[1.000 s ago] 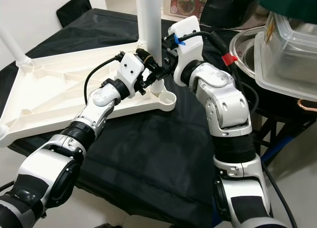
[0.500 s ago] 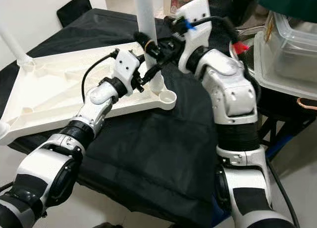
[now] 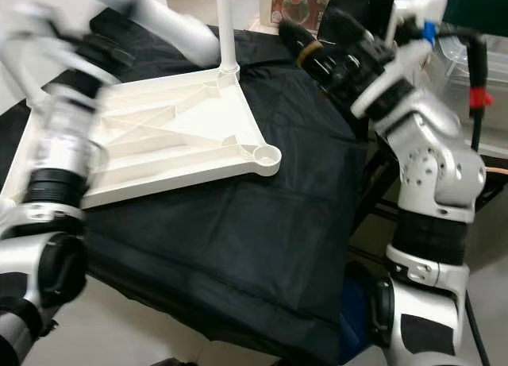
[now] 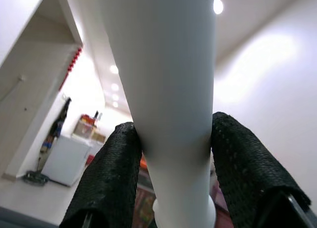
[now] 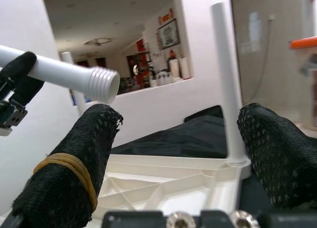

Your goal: Building children table

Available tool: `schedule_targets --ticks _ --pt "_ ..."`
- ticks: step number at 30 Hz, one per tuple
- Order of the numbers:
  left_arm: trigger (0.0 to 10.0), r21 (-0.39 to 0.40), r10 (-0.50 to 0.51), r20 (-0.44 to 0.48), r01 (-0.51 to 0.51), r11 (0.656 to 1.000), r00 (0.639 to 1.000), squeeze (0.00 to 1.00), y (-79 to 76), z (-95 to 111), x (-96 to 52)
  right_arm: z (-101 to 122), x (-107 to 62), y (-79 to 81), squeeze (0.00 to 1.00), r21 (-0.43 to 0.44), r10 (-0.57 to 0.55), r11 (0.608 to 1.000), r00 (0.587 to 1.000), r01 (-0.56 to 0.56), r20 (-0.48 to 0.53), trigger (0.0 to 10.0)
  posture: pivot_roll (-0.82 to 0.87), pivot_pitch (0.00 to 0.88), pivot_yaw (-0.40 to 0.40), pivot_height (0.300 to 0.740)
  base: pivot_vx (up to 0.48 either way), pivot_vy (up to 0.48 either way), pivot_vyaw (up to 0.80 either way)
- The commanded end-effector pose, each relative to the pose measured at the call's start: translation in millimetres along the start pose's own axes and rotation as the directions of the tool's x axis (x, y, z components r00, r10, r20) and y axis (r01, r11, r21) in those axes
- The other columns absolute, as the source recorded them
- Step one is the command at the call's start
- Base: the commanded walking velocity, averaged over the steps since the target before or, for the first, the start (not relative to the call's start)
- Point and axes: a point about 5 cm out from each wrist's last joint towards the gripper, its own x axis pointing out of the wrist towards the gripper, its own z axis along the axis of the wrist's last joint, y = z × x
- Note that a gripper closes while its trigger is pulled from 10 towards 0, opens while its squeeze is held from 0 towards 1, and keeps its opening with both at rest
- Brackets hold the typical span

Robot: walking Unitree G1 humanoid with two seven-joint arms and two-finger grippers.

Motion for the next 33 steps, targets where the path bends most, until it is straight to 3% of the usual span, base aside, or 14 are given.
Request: schedule_targets --ticks 1,4,5,10,11,12,15,17,23,26,28,31,32,33 --pt "0.0 -0.145 0.042 0.066 -0.032 0.989 0.997 0.00 7.2 9.4 -5.4 -9.9 2.9 5.8 0.00 0.019 0.015 1.000 1.000 -0.014 -0.025 10.0 -0.10 0.084 0.021 0.740 0.000 0.000 0.00" --pt "0.0 -0.263 0.079 0.144 -0.039 0.964 0.986 0.00 13.1 23.8 -9.5 -25.0 1.4 4.0 0.00 0.010 -0.025 1.000 0.997 0.025 -0.080 10.0 -0.09 0.079 0.018 0.740 0.000 0.000 0.00" --pt "0.0 -0.336 0.070 0.186 -0.004 0.942 0.980 0.00 12.7 31.3 -15.1 -47.5 0.8 3.4 0.00 -0.063 -0.071 0.996 0.979 0.060 -0.190 10.0 -0.08 0.051 0.013 0.740 0.000 0.000 0.00" --pt "0.0 -0.308 0.003 0.126 0.036 0.951 0.992 0.00 0.3 23.1 -31.0 -98.1 4.3 19.9 0.00 -0.307 -0.112 0.951 0.906 -0.021 -0.409 10.0 -0.07 0.018 0.011 0.740 0.000 0.000 0.00" --pt "0.7 -0.237 0.010 0.042 0.000 0.971 0.999 0.00 -1.8 10.7 -37.8 -109.0 8.3 30.2 0.00 -0.353 -0.104 0.933 0.893 -0.065 -0.439 10.0 -0.08 0.021 0.015 0.740 0.000 0.000 0.00" --pt "6.4 -0.148 0.008 -0.037 -0.013 0.989 0.999 0.00 -5.7 -2.1 -45.2 -115.8 10.5 37.7 0.00 -0.366 -0.098 0.927 0.887 -0.084 -0.451 10.0 -0.06 0.017 0.012 0.740 0.000 0.000 0.00" --pt "7.5 -0.101 -0.007 -0.093 -0.003 0.995 0.996 0.00 -10.3 -10.1 -51.5 -119.8 11.7 42.3 0.00 -0.372 -0.096 0.924 0.885 -0.091 -0.455 10.0 -0.06 0.017 0.009 0.740 0.000 0.000 0.00" --pt "10.0 -0.072 -0.088 -0.248 0.072 0.995 0.965 0.00 -29.1 -34.1 -68.3 -123.2 14.5 44.4 0.00 -0.372 -0.118 0.926 0.885 -0.066 -0.450 10.0 -0.05 0.044 0.005 0.740 0.000 0.000 0.00" --pt "10.0 -0.041 -0.204 -0.444 0.208 0.977 0.873 0.00 -58.8 -62.6 -87.9 -115.3 19.2 37.9 0.00 -0.394 -0.174 0.919 0.914 0.016 -0.367 10.0 -0.05 0.039 0.012 0.740 0.000 0.000 0.00" --pt "10.0 -0.038 -0.216 -0.457 0.224 0.974 0.863 0.00 -62.2 -64.8 -89.6 -112.0 18.8 36.3 0.00 -0.396 -0.165 0.918 0.923 0.015 -0.347 10.0 -0.05 0.039 0.012 0.740 0.000 0.000 0.00" --pt "10.0 0.009 -0.248 -0.465 0.285 0.959 0.850 0.00 -69.5 -66.1 -81.9 -75.1 4.7 20.3 0.00 -0.346 0.005 0.931 0.952 -0.116 -0.306 10.0 -0.05 0.019 0.017 0.740 0.000 0.000 0.00" --pt "10.0 0.030 -0.257 -0.468 0.306 0.951 0.846 0.00 -71.7 -66.1 -78.3 -61.7 -1.9 16.9 0.00 -0.332 0.082 0.925 0.949 -0.186 -0.305 10.0 -0.05 0.019 0.017 0.740 0.000 0.000 0.00" --pt "10.0 0.082 -0.274 -0.466 0.350 0.933 0.841 0.00 -76.9 -64.2 -70.7 -44.7 -25.4 10.1 0.00 -0.318 0.206 0.875 0.875 -0.366 -0.438 10.0 -0.06 0.013 0.018 0.740 0.000 0.000 0.00" --pt "10.0 0.082 -0.274 -0.466 0.350 0.933 0.841 0.00 -76.9 -64.2 -70.7 -44.7 -25.4 10.1 0.00 -0.318 0.206 0.875 0.875 -0.366 -0.438 10.0 -0.06 0.013 0.018 0.740 0.000 0.000 0.00"
